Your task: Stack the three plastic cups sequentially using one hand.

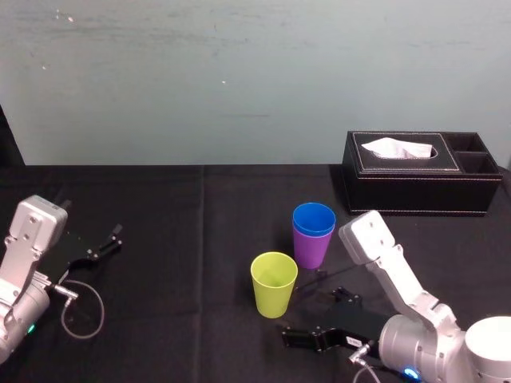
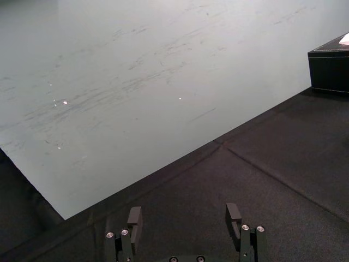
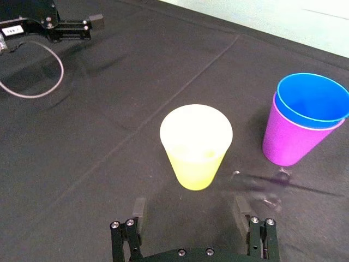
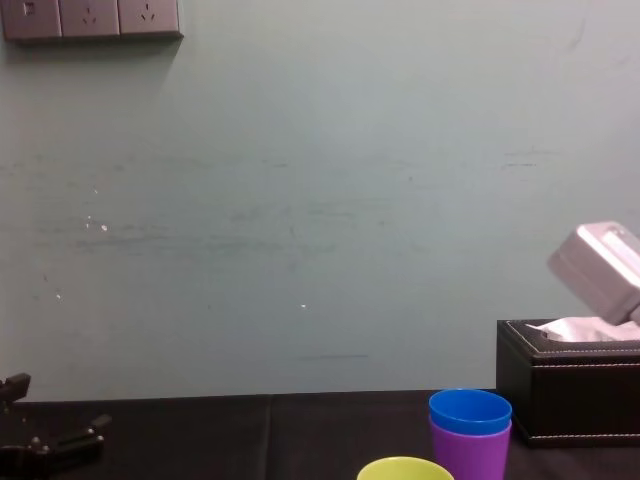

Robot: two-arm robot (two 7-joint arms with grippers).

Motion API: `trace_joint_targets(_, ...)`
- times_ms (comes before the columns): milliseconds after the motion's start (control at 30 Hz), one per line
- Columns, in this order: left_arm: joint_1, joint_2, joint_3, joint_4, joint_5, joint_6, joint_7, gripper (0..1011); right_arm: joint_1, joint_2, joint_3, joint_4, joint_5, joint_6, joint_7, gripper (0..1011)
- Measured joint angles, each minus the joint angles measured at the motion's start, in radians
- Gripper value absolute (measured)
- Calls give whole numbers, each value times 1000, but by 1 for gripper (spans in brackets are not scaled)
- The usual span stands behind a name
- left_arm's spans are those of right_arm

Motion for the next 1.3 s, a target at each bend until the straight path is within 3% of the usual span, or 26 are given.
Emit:
trace_joint_targets(333, 0, 0, 0, 0, 0, 0, 0, 1000, 26, -44, -18, 78, 1, -70, 2, 1004)
trace_joint_targets(667, 0, 0, 0, 0, 0, 0, 0, 1000, 51, -65, -26, 132, 0, -119, 1, 1004)
trace_joint_targets(1300, 0, 0, 0, 0, 0, 0, 0, 1000, 112, -113, -56, 226, -16, -150, -5, 1004)
